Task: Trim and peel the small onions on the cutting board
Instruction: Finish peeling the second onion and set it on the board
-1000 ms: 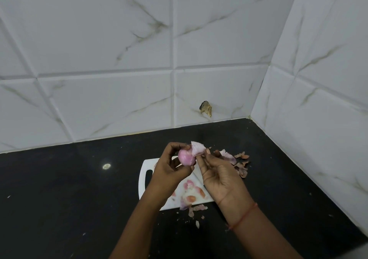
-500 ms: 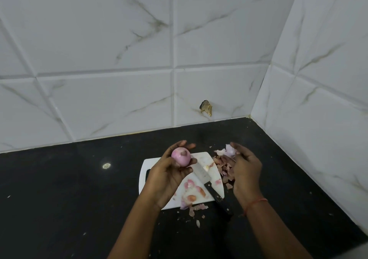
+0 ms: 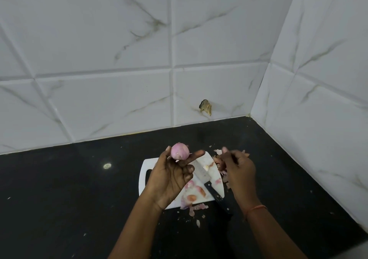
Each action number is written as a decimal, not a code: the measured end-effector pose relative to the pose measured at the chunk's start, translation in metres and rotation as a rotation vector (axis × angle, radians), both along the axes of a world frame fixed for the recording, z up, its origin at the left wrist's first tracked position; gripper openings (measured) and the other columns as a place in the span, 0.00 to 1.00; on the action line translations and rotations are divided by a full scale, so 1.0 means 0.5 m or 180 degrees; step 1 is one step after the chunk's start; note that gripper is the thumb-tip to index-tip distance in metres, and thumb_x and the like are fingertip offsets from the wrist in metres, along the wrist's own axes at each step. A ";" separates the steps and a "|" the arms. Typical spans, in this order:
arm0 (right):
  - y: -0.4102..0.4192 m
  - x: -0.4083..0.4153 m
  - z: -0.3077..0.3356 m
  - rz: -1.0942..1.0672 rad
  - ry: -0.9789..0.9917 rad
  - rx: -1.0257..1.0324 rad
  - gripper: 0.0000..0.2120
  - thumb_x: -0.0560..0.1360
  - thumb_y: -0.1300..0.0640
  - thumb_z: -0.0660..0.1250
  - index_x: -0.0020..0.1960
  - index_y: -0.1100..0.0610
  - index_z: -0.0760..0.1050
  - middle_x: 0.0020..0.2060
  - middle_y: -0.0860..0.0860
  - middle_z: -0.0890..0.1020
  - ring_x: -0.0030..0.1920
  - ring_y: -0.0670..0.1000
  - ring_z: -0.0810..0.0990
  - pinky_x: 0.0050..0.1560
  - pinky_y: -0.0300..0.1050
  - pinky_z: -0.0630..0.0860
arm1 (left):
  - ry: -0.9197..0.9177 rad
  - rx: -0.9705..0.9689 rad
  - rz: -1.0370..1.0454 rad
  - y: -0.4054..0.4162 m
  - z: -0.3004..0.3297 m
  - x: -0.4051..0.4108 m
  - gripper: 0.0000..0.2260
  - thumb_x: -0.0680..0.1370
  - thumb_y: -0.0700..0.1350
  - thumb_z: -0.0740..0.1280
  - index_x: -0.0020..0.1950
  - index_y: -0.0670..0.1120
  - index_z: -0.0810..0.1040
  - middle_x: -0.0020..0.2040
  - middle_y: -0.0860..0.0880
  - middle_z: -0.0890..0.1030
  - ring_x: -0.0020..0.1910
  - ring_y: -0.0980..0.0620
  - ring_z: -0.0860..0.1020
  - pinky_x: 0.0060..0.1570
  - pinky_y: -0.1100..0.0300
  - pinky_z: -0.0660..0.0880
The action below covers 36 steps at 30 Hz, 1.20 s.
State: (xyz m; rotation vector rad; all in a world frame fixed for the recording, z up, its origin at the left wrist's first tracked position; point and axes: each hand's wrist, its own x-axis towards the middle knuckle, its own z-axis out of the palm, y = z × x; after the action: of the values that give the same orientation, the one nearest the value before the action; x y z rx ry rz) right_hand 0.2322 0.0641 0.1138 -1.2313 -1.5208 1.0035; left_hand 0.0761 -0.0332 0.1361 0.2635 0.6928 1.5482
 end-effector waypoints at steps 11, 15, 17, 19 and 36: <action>-0.075 -0.045 0.057 0.1339 -0.0180 0.1586 0.12 0.75 0.53 0.70 0.56 0.55 0.81 0.54 0.46 0.80 0.58 0.46 0.78 0.58 0.35 0.72 | 0.0110 -0.0183 0.0154 -0.002 0.016 0.033 0.24 0.84 0.57 0.52 0.53 0.40 0.79 0.40 0.43 0.81 0.32 0.52 0.78 0.31 0.61 0.77; -0.080 -0.055 0.035 0.1171 -0.0404 0.1889 0.15 0.74 0.51 0.68 0.59 0.52 0.80 0.57 0.44 0.78 0.60 0.46 0.76 0.60 0.38 0.73 | 0.0169 -0.0172 0.0250 -0.004 0.023 0.038 0.24 0.84 0.57 0.51 0.59 0.40 0.78 0.44 0.43 0.84 0.39 0.52 0.83 0.40 0.58 0.81; -0.079 -0.057 0.028 0.1090 -0.0354 0.1985 0.13 0.74 0.56 0.69 0.58 0.52 0.80 0.57 0.45 0.78 0.60 0.47 0.76 0.60 0.39 0.73 | 0.0167 -0.0229 0.0264 -0.003 0.028 0.047 0.25 0.84 0.58 0.50 0.59 0.40 0.78 0.45 0.42 0.84 0.40 0.51 0.83 0.42 0.58 0.79; -0.079 -0.055 0.025 0.1092 -0.0331 0.2103 0.12 0.74 0.61 0.69 0.57 0.54 0.81 0.58 0.46 0.78 0.60 0.48 0.76 0.59 0.40 0.74 | 0.0161 -0.0288 0.0289 -0.002 0.032 0.054 0.27 0.84 0.58 0.49 0.60 0.39 0.78 0.43 0.42 0.84 0.37 0.51 0.83 0.40 0.59 0.78; -0.070 -0.034 0.066 0.1280 0.0401 0.1256 0.07 0.73 0.52 0.69 0.43 0.55 0.74 0.46 0.47 0.76 0.50 0.51 0.78 0.50 0.42 0.75 | 0.0197 -0.0630 0.0319 -0.001 0.059 0.070 0.25 0.83 0.61 0.52 0.50 0.41 0.77 0.32 0.47 0.78 0.28 0.54 0.72 0.30 0.62 0.71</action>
State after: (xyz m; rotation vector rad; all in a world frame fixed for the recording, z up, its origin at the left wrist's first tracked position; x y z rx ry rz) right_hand 0.2154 0.0290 0.1466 -0.5890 -1.7986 0.9495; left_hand 0.1112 -0.0339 0.1653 0.1305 0.9132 1.5581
